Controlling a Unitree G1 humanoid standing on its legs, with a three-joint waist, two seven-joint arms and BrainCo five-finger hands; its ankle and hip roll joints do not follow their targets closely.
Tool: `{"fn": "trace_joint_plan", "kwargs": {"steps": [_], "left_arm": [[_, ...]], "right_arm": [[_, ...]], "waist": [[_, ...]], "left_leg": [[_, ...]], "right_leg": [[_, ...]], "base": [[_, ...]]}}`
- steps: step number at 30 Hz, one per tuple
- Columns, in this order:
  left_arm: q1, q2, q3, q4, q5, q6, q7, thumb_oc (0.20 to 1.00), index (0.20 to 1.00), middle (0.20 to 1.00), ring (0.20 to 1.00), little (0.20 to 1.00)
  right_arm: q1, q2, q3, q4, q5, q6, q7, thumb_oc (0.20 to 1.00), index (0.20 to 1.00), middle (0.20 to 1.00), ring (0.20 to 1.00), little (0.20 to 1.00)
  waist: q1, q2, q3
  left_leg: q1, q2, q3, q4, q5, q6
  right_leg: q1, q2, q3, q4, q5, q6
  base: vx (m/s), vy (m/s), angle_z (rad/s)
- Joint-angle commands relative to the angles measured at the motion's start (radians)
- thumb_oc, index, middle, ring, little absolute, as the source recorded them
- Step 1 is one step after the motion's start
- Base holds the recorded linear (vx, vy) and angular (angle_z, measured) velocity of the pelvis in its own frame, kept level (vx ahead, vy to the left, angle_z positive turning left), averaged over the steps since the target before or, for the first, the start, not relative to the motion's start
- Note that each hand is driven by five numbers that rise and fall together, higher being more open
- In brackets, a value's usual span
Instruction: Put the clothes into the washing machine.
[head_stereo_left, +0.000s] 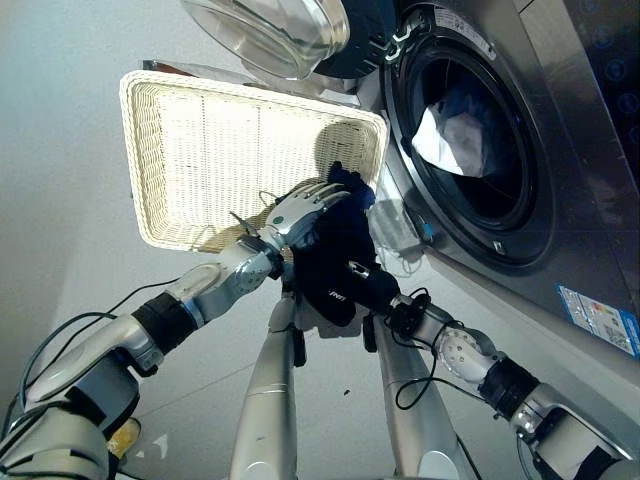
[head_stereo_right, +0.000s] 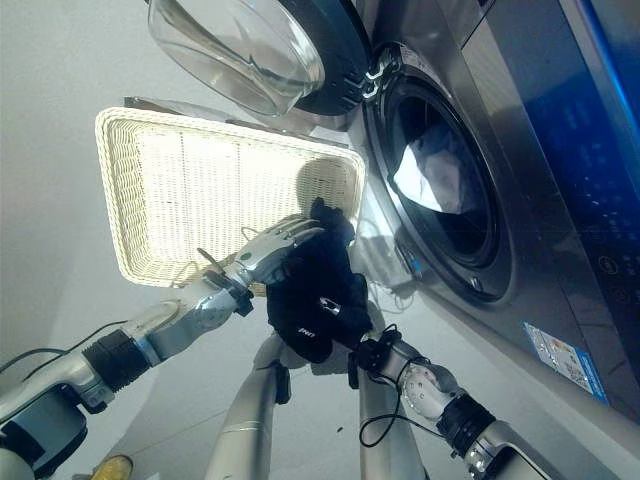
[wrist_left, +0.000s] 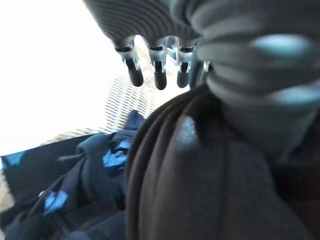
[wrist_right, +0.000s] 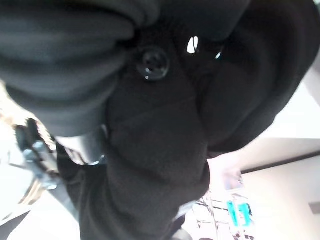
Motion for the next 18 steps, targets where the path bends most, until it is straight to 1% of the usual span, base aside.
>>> {"fn": "trace_joint_plan", "kwargs": {"steps": [1, 2, 3, 4, 5, 6, 7, 8, 9, 11, 12, 13, 14, 17, 18], "left_arm": [[0.115, -0.039, 0.079, 0.031, -0.309, 0.082, 0.193, 1.000, 1.000, 1.000, 1.000, 1.000], [0.115, -0.039, 0.079, 0.031, -0.309, 0.082, 0.193, 1.000, 1.000, 1.000, 1.000, 1.000], [0.136, -0.058, 0.108, 0.060, -0.370, 0.068, 0.217, 1.000, 1.000, 1.000, 1.000, 1.000], [0.203, -0.141, 0.222, 0.149, -0.562, 0.000, 0.222, 1.000, 1.000, 1.000, 1.000, 1.000], [0.226, -0.173, 0.259, 0.170, -0.611, -0.011, 0.220, 1.000, 1.000, 1.000, 1.000, 1.000], [0.265, -0.223, 0.325, 0.196, -0.727, -0.063, 0.218, 1.000, 1.000, 1.000, 1.000, 1.000], [0.300, -0.286, 0.398, 0.213, -0.821, -0.099, 0.222, 1.000, 1.000, 1.000, 1.000, 1.000], [0.312, -0.308, 0.426, 0.222, -0.874, -0.118, 0.219, 1.000, 1.000, 1.000, 1.000, 1.000], [0.334, -0.359, 0.480, 0.242, -0.959, -0.154, 0.212, 1.000, 1.000, 1.000, 1.000, 1.000], [0.342, -0.392, 0.522, 0.263, -1.018, -0.170, 0.191, 1.000, 1.000, 1.000, 1.000, 1.000], [0.351, -0.413, 0.540, 0.278, -1.059, -0.183, 0.189, 1.000, 1.000, 1.000, 1.000, 1.000], [0.351, -0.423, 0.549, 0.297, -1.077, -0.191, 0.178, 1.000, 1.000, 1.000, 1.000, 1.000], [0.346, -0.437, 0.568, 0.325, -1.110, -0.207, 0.159, 1.000, 1.000, 1.000, 1.000, 1.000], [0.346, -0.445, 0.581, 0.369, -1.129, -0.223, 0.131, 1.000, 1.000, 1.000, 1.000, 1.000], [0.340, -0.445, 0.584, 0.374, -1.133, -0.225, 0.126, 1.000, 1.000, 1.000, 1.000, 1.000]], "right_arm": [[0.000, 0.030, -0.092, -0.074, -0.014, -0.181, -0.005, 0.200, 0.200, 0.200, 0.200, 0.200], [0.000, 0.030, -0.092, -0.074, -0.014, -0.181, -0.005, 0.200, 0.200, 0.200, 0.200, 0.200], [-0.001, 0.034, -0.101, -0.067, -0.017, -0.201, -0.012, 0.200, 0.200, 0.200, 0.200, 0.200], [-0.013, 0.050, -0.139, -0.046, -0.021, -0.270, -0.052, 0.200, 0.200, 0.200, 0.200, 0.200], [-0.017, 0.059, -0.157, -0.037, -0.029, -0.298, -0.073, 0.200, 0.200, 0.200, 0.200, 0.200], [-0.024, 0.079, -0.192, -0.031, -0.043, -0.335, -0.125, 0.200, 0.200, 0.200, 0.200, 0.200], [-0.032, 0.102, -0.230, -0.023, -0.051, -0.367, -0.178, 0.200, 0.200, 0.200, 0.200, 0.200], [-0.038, 0.112, -0.250, -0.016, -0.054, -0.384, -0.206, 0.200, 0.200, 0.200, 0.200, 0.200], [-0.056, 0.129, -0.292, 0.002, -0.032, -0.403, -0.243, 0.200, 0.200, 0.200, 0.200, 0.200], [-0.089, 0.138, -0.341, 0.025, -0.009, -0.417, -0.287, 0.200, 0.200, 0.200, 0.200, 0.200], [-0.107, 0.143, -0.371, 0.044, 0.003, -0.430, -0.311, 0.200, 0.200, 0.200, 0.200, 0.200], [-0.128, 0.141, -0.392, 0.064, 0.009, -0.429, -0.321, 0.200, 0.200, 0.200, 0.200, 0.200], [-0.168, 0.138, -0.424, 0.096, 0.024, -0.445, -0.348, 0.200, 0.200, 0.200, 0.200, 0.200], [-0.236, 0.128, -0.475, 0.172, 0.049, -0.439, -0.385, 0.200, 0.200, 0.200, 0.200, 0.200], [-0.249, 0.125, -0.482, 0.183, 0.052, -0.435, -0.386, 0.200, 0.200, 0.200, 0.200, 0.200]], "waist": [[0.005, 0.009, -0.020], [0.005, 0.009, -0.020], [0.008, 0.010, -0.020], [0.015, 0.013, -0.020], [0.018, 0.014, -0.020], [0.023, 0.017, -0.020], [0.029, 0.021, -0.020], [0.032, 0.024, -0.020], [0.037, 0.031, -0.020], [0.043, 0.040, -0.020], [0.047, 0.047, -0.020], [0.050, 0.053, -0.020], [0.056, 0.062, -0.020], [0.068, 0.077, -0.020], [0.069, 0.079, -0.020]], "left_leg": [[-0.017, -0.086, -0.028, 0.006, 0.012, 0.020], [-0.017, -0.086, -0.028, 0.006, 0.012, 0.020], [-0.018, -0.088, -0.030, 0.006, 0.014, 0.019], [-0.019, -0.091, -0.035, 0.006, 0.016, 0.020], [-0.018, -0.093, -0.038, 0.007, 0.015, 0.020], [-0.016, -0.097, -0.042, 0.008, 0.015, 0.021], [-0.014, -0.100, -0.046, 0.009, 0.014, 0.021], [-0.013, -0.102, -0.048, 0.010, 0.012, 0.021], [-0.011, -0.105, -0.052, 0.014, 0.009, 0.021], [-0.019, -0.109, -0.055, 0.019, 0.014, 0.022], [-0.014, -0.111, -0.056, 0.027, 0.003, 0.022], [-0.016, -0.112, -0.057, 0.030, 0.002, 0.022], [-0.026, -0.112, -0.058, 0.031, 0.010, 0.021], [-0.024, -0.112, -0.057, 0.044, -0.003, 0.018], [-0.034, -0.111, -0.056, 0.042, 0.007, 0.018]], "right_leg": [[0.014, 0.038, -0.063, 0.033, -0.036, 0.079], [0.014, 0.038, -0.063, 0.033, -0.036, 0.079], [0.013, 0.039, -0.064, 0.036, -0.038, 0.080], [0.012, 0.041, -0.069, 0.042, -0.046, 0.079], [0.014, 0.041, -0.071, 0.044, -0.048, 0.079], [0.017, 0.041, -0.076, 0.047, -0.051, 0.077], [0.018, 0.041, -0.080, 0.052, -0.056, 0.076], [0.018, 0.040, -0.083, 0.055, -0.058, 0.075], [0.019, 0.038, -0.087, 0.060, -0.063, 0.071], [0.013, 0.033, -0.094, 0.063, -0.058, 0.067], [0.018, 0.031, -0.099, 0.072, -0.071, 0.064], [0.016, 0.028, -0.102, 0.075, -0.073, 0.063], [0.006, 0.025, -0.107, 0.078, -0.068, 0.059], [0.009, 0.021, -0.113, 0.100, -0.091, 0.052], [0.000, 0.021, -0.114, 0.098, -0.082, 0.051]], "base": [[0.01, -0.009, -0.04], [0.01, -0.011, -0.03], [0.00, -0.049, -0.05], [0.00, -0.069, -0.07], [0.01, -0.094, -0.05], [0.02, -0.080, 0.02], [0.03, -0.073, 0.06], [0.04, -0.062, 0.08], [0.04, -0.037, 0.05], [0.04, -0.028, 0.06], [0.05, -0.020, 0.08], [0.05, -0.013, 0.09], [0.04, -0.007, 0.09], [0.05, -0.005, 0.03], [0.05, -0.006, 0.02]]}}
